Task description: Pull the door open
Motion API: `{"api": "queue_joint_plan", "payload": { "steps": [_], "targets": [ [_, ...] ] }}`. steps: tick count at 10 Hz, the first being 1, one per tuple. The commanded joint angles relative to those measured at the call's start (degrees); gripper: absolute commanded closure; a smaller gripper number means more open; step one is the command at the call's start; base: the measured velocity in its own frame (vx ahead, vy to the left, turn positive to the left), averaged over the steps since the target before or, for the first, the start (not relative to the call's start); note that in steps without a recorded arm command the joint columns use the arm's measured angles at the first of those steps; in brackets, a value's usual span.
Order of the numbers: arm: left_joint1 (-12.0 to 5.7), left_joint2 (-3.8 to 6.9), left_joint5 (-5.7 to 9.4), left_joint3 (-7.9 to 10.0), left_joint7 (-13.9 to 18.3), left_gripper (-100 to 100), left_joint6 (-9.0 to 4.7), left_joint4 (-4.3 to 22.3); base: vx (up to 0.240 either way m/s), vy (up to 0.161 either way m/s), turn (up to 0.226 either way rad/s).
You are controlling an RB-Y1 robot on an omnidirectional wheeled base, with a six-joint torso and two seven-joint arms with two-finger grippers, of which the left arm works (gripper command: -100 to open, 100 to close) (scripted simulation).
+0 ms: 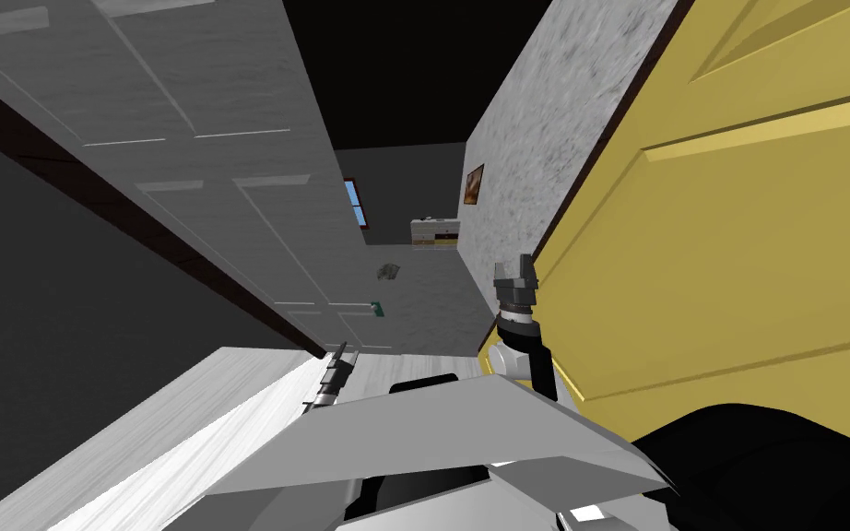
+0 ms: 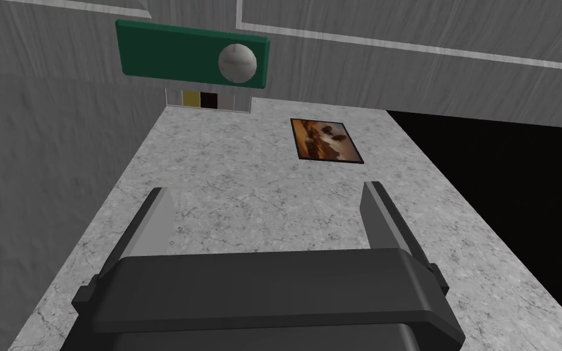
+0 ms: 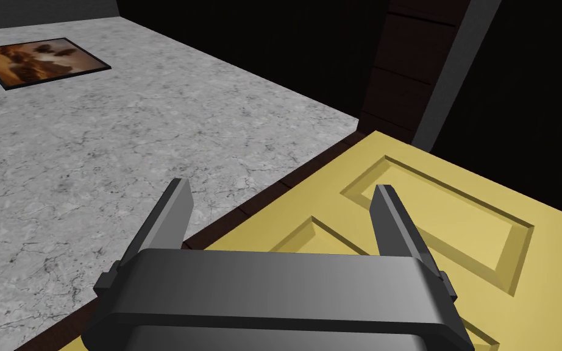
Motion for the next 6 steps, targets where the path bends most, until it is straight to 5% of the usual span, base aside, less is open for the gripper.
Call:
{"api": "queue_joint_plan", "payload": {
  "steps": [1, 6],
  "targets": [
    [-0.11, -0.21, -0.61, 0.39, -2.0, -100, -0.5, 0.8, 0.083, 0.014, -0.021],
    [-0.61, -1.01, -2.1, 1.45, -7.3, -100, -1.95, 3.2, 0.089, 0.009, -0.015]
  ]
}}
